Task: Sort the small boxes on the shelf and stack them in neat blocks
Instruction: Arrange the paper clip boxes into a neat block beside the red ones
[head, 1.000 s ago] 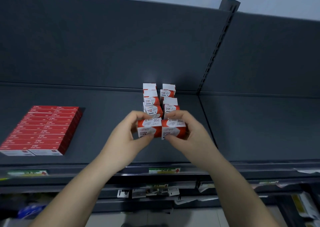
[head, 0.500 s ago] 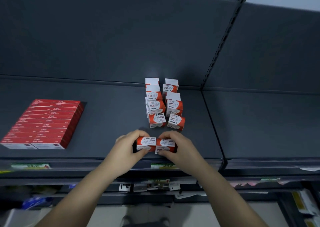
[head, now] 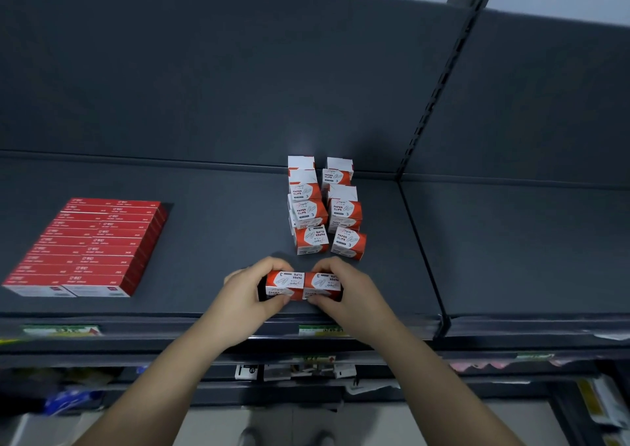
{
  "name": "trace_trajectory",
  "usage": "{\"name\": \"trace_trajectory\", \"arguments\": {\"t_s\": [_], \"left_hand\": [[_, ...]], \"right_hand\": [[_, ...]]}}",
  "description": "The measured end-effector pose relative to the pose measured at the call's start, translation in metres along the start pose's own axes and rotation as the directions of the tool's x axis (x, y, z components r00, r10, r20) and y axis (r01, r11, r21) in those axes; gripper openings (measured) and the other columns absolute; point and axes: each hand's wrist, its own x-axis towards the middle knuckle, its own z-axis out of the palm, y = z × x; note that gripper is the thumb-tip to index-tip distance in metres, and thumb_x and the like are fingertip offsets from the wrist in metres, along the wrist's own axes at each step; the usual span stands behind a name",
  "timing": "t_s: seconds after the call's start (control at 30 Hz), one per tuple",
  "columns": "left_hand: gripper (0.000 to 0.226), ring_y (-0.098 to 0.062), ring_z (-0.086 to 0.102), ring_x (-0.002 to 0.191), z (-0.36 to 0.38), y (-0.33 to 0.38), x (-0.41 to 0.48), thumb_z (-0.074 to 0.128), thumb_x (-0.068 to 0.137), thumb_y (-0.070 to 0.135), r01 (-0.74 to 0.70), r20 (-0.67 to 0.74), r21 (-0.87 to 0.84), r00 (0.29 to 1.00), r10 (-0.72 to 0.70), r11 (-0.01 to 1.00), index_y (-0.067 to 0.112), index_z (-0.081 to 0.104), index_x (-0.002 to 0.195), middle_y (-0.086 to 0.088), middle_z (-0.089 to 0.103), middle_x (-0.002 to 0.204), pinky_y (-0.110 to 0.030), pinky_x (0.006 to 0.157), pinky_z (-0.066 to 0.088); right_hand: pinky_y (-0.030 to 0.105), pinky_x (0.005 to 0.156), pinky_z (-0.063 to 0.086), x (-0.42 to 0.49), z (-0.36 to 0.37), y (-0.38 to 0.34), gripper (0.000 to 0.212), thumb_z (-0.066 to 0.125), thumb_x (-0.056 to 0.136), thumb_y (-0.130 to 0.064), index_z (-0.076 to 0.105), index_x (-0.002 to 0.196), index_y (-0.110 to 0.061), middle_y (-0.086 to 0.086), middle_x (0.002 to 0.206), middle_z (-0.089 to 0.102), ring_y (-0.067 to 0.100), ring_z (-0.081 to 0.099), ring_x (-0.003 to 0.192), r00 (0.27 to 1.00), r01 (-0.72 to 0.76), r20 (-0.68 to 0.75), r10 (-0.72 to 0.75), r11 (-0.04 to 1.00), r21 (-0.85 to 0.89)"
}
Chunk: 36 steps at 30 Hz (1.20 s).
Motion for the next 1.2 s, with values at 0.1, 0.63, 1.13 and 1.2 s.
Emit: {"name": "trace_trajectory", "arguments": {"t_s": [0.1,0.63,1.13,1.2], "left_hand": [[0.034,-0.014,0.059,0.096,0.000,0.000,0.000,0.074,0.083,0.017,0.012,0.007,-0.007,1.000,-0.012,1.000,0.040,0.059,0.102,0.014,0.065,0.093,-0.038,0.090,0.048],[0.032,-0.014,0.049,0.108,-0.032,0.019,0.076,0.064,0.091,0.035,-0.146,0.162,0.322,0.982,0.098,0.935,0.041,0.060,0.122,0.011,0.057,0.107,-0.032,0.101,0.038],[0.026,-0.007,0.059,0.101,-0.035,0.001,0.077,0.076,0.081,0.023,-0.142,0.042,0.274,0.990,0.136,0.951,0.037,0.059,0.093,0.018,0.065,0.101,-0.040,0.095,0.046],[0.031,-0.012,0.065,0.095,-0.042,0.002,0.072,0.081,0.076,0.018,-0.101,-0.017,0.007,0.995,0.101,0.995,0.031,0.062,0.096,0.008,0.067,0.099,-0.038,0.091,0.051]], "right_hand": [[0.028,0.086,0.052,0.001,0.003,0.002,0.032,0.074,0.084,-0.023,0.057,0.110,-0.031,-0.017,0.105,0.063,0.001,0.059,0.099,1.000,0.010,-0.017,-0.010,1.000,-0.005],[0.022,0.101,0.039,0.026,-0.047,0.030,0.039,0.066,0.091,-0.022,0.058,0.129,-0.023,-0.007,0.126,0.050,0.011,0.051,0.117,0.945,-0.207,-0.271,0.183,0.976,-0.065],[0.018,0.094,0.050,0.018,-0.052,0.024,0.042,0.075,0.085,-0.015,0.054,0.118,-0.028,-0.019,0.107,0.064,-0.006,0.060,0.101,0.950,-0.207,-0.190,0.247,0.957,0.205],[0.029,0.094,0.054,0.018,-0.057,0.023,0.040,0.075,0.085,-0.014,0.057,0.117,-0.029,-0.014,0.112,0.067,0.001,0.065,0.101,0.945,-0.183,-0.217,0.246,0.944,0.274]]}}
